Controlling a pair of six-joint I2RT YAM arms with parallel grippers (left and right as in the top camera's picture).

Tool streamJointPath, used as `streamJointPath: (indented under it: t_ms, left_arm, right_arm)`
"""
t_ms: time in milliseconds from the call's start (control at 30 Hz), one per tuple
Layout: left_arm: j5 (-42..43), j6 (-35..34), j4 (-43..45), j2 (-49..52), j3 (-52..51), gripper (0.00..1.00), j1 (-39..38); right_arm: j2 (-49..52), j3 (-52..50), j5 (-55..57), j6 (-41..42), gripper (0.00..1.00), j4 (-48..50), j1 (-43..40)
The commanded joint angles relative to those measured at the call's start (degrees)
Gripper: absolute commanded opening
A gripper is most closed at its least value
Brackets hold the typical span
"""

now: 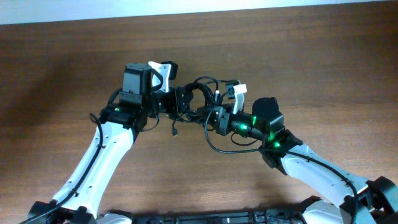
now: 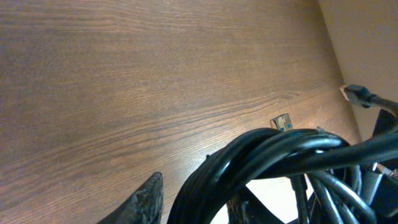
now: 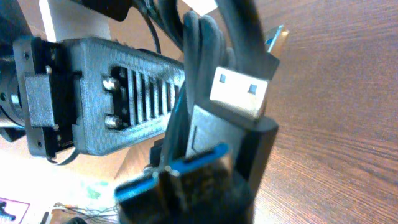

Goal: Untangle cables

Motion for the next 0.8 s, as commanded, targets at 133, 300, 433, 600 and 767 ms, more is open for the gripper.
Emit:
streamJointPath:
  t_ms: [133,300,433,600,767]
  left_arm:
    - [-2.5,-1.9,-1.6,0.3,1.7,0.53,4.0]
    - [16.7,23.3,-1.9,0.3,1.7,0.64,4.2]
    - [17.0,32.3,-7.5,0.3,1.7,0.63,4.3]
    - [21.4,32.9,-7.8,0.2,1.9,0.67,11.2]
    - [36.9,44.5,-11.5,0.2,1.9,0.88,14.5]
  right_arm:
    - [-1.0,-0.6,0.0,-1.3,0.04,-2.5,2.5]
    - [-1.0,-0.6,-10.5,-4.3,0.04,-3.7,2.5]
    - [-1.0,-0.6,-19.5,-4.3,0.04,-3.8,-1.4]
    - [-1.0,-0.6,-24.6,-4.4,0.04,-8.6,-12.6]
    - [-1.0,-0.6,-29.9,-6.1,0.04,-9.7,-13.2]
